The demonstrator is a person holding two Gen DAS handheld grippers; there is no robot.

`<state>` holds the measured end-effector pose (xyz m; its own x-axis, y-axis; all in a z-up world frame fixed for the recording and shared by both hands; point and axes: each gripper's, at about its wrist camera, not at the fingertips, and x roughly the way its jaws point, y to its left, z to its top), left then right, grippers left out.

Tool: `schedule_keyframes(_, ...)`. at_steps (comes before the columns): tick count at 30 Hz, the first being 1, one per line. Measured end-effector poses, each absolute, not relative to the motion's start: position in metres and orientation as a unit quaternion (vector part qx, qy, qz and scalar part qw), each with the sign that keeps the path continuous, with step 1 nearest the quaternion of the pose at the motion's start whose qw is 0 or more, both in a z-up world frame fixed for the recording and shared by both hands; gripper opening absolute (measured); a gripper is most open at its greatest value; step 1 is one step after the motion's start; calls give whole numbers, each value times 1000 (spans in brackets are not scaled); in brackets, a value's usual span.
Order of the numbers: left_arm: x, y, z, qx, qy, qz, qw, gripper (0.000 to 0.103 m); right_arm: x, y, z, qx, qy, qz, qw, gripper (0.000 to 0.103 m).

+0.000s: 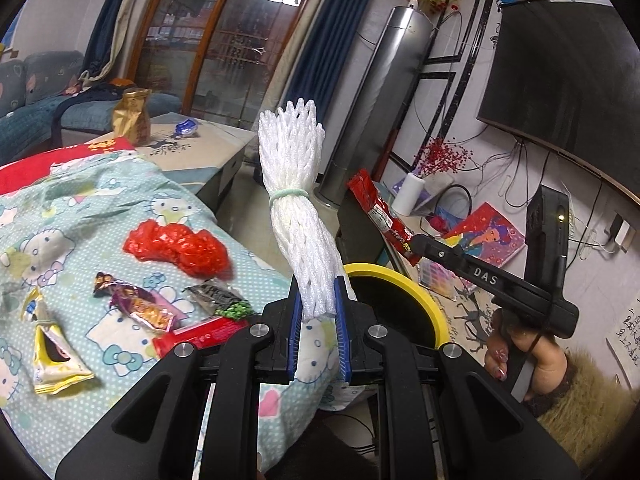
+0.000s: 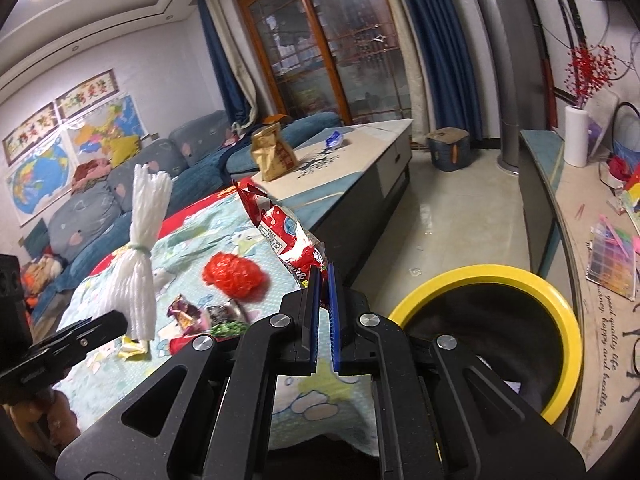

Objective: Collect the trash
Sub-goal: 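Carry the foam net and red wrapper over the yellow bin with both tools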

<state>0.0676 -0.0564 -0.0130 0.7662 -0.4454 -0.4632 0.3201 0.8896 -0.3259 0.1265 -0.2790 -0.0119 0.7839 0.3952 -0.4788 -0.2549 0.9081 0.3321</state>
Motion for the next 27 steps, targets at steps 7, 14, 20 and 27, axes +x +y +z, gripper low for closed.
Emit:
schedule_keyframes(7, 72, -75, -14, -104, 277, -221, 929, 15, 132, -300, -14, 138, 276, 148, 940, 2)
schedule_keyframes(14, 78, -101, -15, -90, 280, -244, 924, 15, 136, -321, -15, 142, 272, 120, 944, 2)
schedule_keyframes(20, 82, -124, -19, -79, 284, -262, 919, 15, 137, -338, -19, 151, 273, 99, 945, 2)
schedule_keyframes(27, 87, -148, -24, -63, 289, -284, 912, 15, 139, -354, -23, 160, 275, 78, 945, 2)
